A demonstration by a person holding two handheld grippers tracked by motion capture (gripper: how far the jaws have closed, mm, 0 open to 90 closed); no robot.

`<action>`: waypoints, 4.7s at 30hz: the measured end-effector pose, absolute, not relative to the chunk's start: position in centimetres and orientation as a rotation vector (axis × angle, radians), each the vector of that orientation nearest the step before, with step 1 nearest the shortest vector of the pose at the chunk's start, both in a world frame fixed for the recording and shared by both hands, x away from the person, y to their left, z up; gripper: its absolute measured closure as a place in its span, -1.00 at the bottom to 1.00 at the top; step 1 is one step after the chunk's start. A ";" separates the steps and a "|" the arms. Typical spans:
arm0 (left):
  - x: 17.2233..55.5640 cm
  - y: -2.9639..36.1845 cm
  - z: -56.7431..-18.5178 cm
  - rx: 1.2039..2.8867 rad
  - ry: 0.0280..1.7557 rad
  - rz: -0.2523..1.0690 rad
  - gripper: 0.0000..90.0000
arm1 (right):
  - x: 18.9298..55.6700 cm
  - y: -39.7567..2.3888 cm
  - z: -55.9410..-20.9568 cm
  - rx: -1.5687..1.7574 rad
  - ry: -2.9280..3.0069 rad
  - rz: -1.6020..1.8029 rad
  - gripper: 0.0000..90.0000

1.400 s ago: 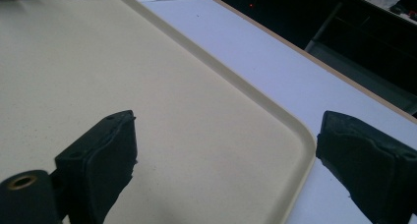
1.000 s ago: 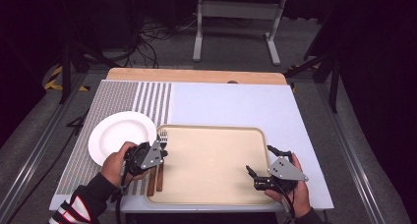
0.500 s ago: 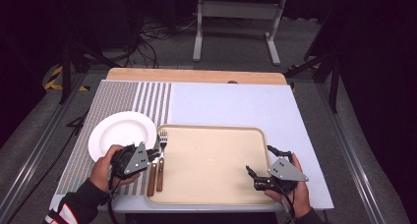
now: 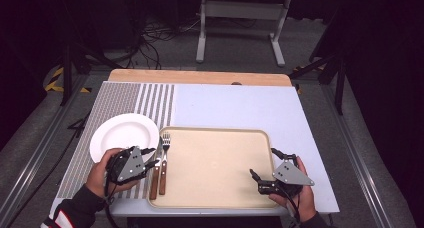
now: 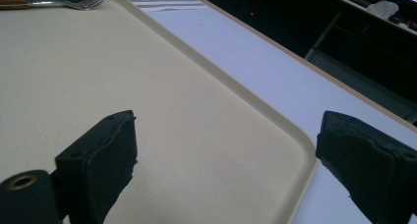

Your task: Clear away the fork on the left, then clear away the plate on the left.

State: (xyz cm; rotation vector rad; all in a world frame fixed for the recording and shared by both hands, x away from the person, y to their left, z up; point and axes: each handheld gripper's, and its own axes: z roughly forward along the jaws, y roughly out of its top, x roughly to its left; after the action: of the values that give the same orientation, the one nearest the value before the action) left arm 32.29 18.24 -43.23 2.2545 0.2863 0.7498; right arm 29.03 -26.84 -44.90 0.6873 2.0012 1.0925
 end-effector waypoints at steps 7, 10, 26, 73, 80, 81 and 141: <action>32.0 18.6 -43.5 2.220 0.322 0.772 -0.03 | 29.0 -26.8 -44.9 0.688 2.000 1.095 -0.79; 31.8 18.7 -43.6 2.202 0.335 0.778 -0.18 | 29.0 -26.8 -44.9 0.688 1.999 1.096 -0.79; 30.6 20.2 -44.0 2.087 0.400 0.797 -0.87 | 29.3 -26.7 -44.7 0.685 2.001 1.106 -0.79; 29.5 27.9 -46.9 2.141 0.535 0.755 -0.88 | 31.0 -26.3 -44.7 0.698 1.995 1.127 -0.79; 29.4 28.2 -47.2 2.205 0.517 0.833 -0.75 | 30.4 -26.2 -44.7 0.678 2.001 1.117 -0.79; 29.5 28.2 -47.2 2.226 0.513 0.852 -0.74 | 30.4 -26.2 -44.8 0.673 2.004 1.110 -0.79; 30.8 25.1 -49.6 2.628 0.063 1.423 0.69 | 30.2 -25.2 -45.9 0.638 2.113 1.025 -0.79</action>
State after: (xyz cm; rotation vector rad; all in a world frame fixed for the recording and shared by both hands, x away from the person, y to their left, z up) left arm 30.76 25.11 -49.62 2.6280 0.0634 1.4228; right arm 30.19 -25.15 -45.93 0.6382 2.1129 1.0252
